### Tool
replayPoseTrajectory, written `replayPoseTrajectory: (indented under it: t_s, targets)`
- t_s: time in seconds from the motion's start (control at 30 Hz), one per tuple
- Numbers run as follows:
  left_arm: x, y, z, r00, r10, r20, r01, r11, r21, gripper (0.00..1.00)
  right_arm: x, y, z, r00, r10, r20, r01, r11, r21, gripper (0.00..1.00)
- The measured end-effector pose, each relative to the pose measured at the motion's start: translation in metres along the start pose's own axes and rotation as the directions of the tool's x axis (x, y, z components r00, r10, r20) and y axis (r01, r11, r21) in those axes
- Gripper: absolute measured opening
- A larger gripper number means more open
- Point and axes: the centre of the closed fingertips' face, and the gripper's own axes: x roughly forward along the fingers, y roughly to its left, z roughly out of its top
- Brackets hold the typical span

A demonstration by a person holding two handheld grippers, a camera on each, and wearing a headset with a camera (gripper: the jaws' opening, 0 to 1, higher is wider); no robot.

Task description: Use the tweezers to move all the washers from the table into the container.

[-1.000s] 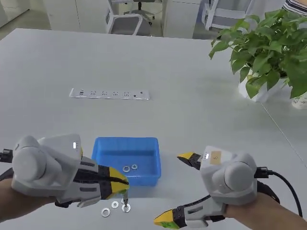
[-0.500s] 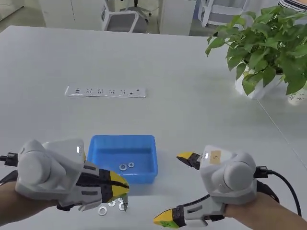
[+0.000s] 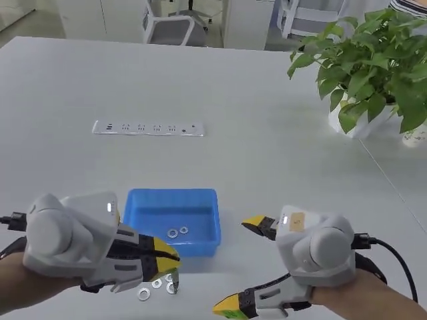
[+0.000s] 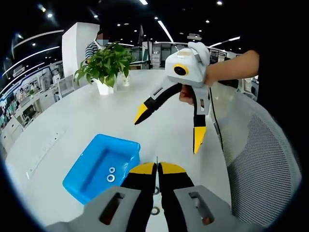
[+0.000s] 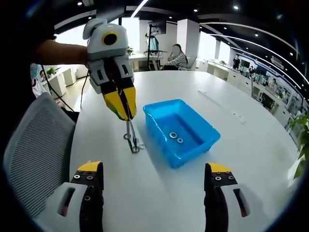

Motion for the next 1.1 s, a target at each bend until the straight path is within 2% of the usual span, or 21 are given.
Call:
replayPoseTrajectory:
  t_s: [0.23,0.5,0.8,1.1]
  targets:
    - [0.0,-0.002,0.0,1.0,-0.007,0.0,0.007,1.0,-0.009,0.06,0.01,0.015,0.008,0.9971,0.075,0.01,-0.074,0.994,-0.078,0.64]
    - [-0.001,-0.005,0.0,0.9999,-0.013,-0.006,0.013,1.0,-0.007,0.06,0.029,0.031,0.015,0.9875,0.157,0.002,-0.155,0.976,-0.156,0.42]
    - [-0.003,-0.005,0.0,0.9998,-0.014,-0.013,0.014,1.0,-0.007,0.06,0.046,0.037,0.02,0.979,0.203,-0.016,-0.202,0.957,-0.208,0.33]
    - [-0.003,-0.003,-0.001,0.9998,-0.014,-0.013,0.013,1.0,-0.014,0.06,0.057,0.043,0.016,0.9699,0.236,-0.058,-0.243,0.934,-0.262,0.25]
